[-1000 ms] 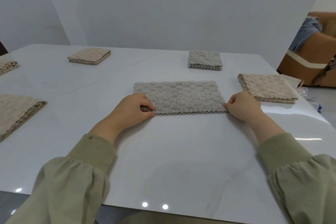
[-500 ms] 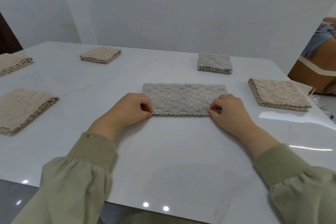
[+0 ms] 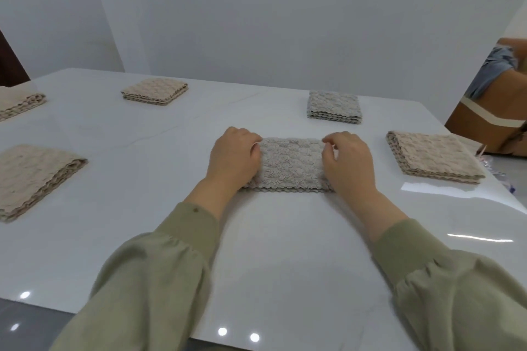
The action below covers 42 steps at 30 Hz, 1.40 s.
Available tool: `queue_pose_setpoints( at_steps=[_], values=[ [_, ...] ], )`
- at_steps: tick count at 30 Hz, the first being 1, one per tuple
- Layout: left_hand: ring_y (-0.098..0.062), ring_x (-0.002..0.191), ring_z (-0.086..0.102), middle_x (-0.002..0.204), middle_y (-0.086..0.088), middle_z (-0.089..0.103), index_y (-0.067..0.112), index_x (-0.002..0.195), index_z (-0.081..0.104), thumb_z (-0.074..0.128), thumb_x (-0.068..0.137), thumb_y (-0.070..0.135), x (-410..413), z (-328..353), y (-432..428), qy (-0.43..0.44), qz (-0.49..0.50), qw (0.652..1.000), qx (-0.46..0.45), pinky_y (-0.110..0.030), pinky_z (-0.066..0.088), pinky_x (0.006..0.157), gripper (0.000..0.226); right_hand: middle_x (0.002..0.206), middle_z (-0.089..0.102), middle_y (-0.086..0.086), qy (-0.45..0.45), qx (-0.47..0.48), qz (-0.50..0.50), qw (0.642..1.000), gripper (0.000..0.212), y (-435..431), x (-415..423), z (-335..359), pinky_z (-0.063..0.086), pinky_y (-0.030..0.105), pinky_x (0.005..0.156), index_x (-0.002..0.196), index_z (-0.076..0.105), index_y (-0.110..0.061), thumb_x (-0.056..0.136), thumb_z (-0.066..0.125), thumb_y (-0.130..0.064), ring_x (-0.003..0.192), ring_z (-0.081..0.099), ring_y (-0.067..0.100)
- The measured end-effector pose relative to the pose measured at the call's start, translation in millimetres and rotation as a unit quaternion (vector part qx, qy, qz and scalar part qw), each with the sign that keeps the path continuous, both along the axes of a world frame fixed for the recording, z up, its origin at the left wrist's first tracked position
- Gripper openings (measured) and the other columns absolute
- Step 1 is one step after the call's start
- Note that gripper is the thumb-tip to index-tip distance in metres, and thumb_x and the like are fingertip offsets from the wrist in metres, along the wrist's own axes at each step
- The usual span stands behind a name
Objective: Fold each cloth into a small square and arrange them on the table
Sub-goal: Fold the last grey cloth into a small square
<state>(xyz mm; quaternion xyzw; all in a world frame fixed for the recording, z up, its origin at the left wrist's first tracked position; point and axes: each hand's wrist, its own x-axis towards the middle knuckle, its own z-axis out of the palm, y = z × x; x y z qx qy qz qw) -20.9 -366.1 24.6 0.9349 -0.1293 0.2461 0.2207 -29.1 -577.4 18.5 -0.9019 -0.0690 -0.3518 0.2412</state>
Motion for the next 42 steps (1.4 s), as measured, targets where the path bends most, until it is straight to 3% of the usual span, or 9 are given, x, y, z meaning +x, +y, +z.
queue_pose_setpoints(
  at_steps=[4,7,9,13,24,28,35,39,42],
  values=[
    [-0.029,0.121,0.046,0.118,-0.010,0.063,0.008,0.118,0.063,0.038,0.094,0.013,21,-5,-33,0.044,0.013,0.999,0.026,-0.036,0.035,0.098,0.035,0.117,0.063,0.016,0.100,-0.023,0.045,0.994,0.032,28,17,-5,0.037,0.038,0.095,0.121,0.058,-0.002,0.093,0.043,-0.008,0.110,0.055,0.032],
    [-0.026,0.144,0.014,0.153,-0.004,0.029,0.014,0.144,0.034,0.022,0.101,0.028,28,-17,-36,0.171,0.009,0.976,0.135,-0.046,0.014,0.115,0.047,0.142,0.046,0.009,0.192,-0.122,0.081,0.970,0.042,32,25,-15,0.026,0.043,0.110,0.139,0.040,-0.010,0.100,0.033,-0.024,0.133,0.037,0.026],
    [-0.023,0.146,0.001,0.159,0.002,0.009,0.021,0.150,0.015,0.015,0.101,0.035,29,-23,-31,0.227,0.004,0.959,0.167,-0.047,0.003,0.117,0.052,0.153,0.029,0.000,0.258,-0.172,0.068,0.948,0.049,30,27,-20,0.013,0.046,0.116,0.147,0.027,-0.019,0.101,0.024,-0.036,0.142,0.020,0.019],
    [-0.022,0.146,-0.003,0.159,0.004,0.001,0.028,0.151,0.007,0.014,0.099,0.043,27,-23,-25,0.246,0.019,0.954,0.171,-0.049,-0.002,0.116,0.054,0.159,0.010,-0.003,0.317,-0.199,0.037,0.927,0.052,27,29,-19,0.003,0.049,0.116,0.150,0.015,-0.029,0.100,0.018,-0.042,0.146,0.007,0.019],
    [-0.019,0.146,-0.007,0.159,0.004,-0.003,0.026,0.151,0.003,0.014,0.096,0.056,23,-23,-1,0.272,0.077,0.948,0.149,-0.049,0.001,0.116,0.063,0.159,-0.001,-0.006,0.389,-0.142,-0.063,0.908,0.057,-27,30,-15,0.000,0.052,0.115,0.151,0.007,-0.027,0.098,0.015,-0.045,0.146,-0.001,0.016],
    [-0.019,0.146,-0.007,0.159,0.004,-0.001,0.025,0.151,0.006,0.014,0.097,0.055,20,-22,4,0.273,0.089,0.946,0.149,-0.053,0.000,0.115,0.063,0.159,0.003,-0.006,0.387,-0.127,-0.065,0.911,0.058,-35,32,-17,0.002,0.051,0.115,0.151,0.010,-0.025,0.098,0.018,-0.045,0.146,0.004,0.017],
    [-0.023,0.145,0.011,0.153,-0.003,0.030,0.018,0.147,0.025,0.022,0.100,0.042,12,-5,-20,0.080,0.069,0.991,0.086,-0.047,0.007,0.117,0.053,0.123,0.060,0.009,0.245,0.010,-0.080,0.966,0.035,-42,45,-9,0.039,0.041,0.096,0.118,0.062,-0.018,0.092,0.043,-0.031,0.114,0.049,0.031],
    [-0.023,0.146,0.003,0.158,-0.002,0.015,0.025,0.150,0.016,0.017,0.098,0.051,9,-16,-53,0.130,-0.013,0.984,0.117,-0.048,0.003,0.117,0.058,0.125,0.059,0.011,0.238,0.031,-0.080,0.967,0.036,-54,56,-9,0.039,0.043,0.098,0.124,0.060,-0.015,0.093,0.044,-0.025,0.116,0.049,0.032],
    [-0.023,0.146,-0.006,0.159,0.000,0.001,0.030,0.150,0.005,0.015,0.094,0.060,14,-24,-60,0.190,-0.024,0.964,0.185,-0.050,-0.003,0.116,0.065,0.130,0.050,0.013,0.266,-0.034,-0.099,0.958,0.040,-57,62,-12,0.035,0.041,0.099,0.129,0.055,-0.015,0.092,0.044,-0.024,0.121,0.041,0.033]
  ],
)
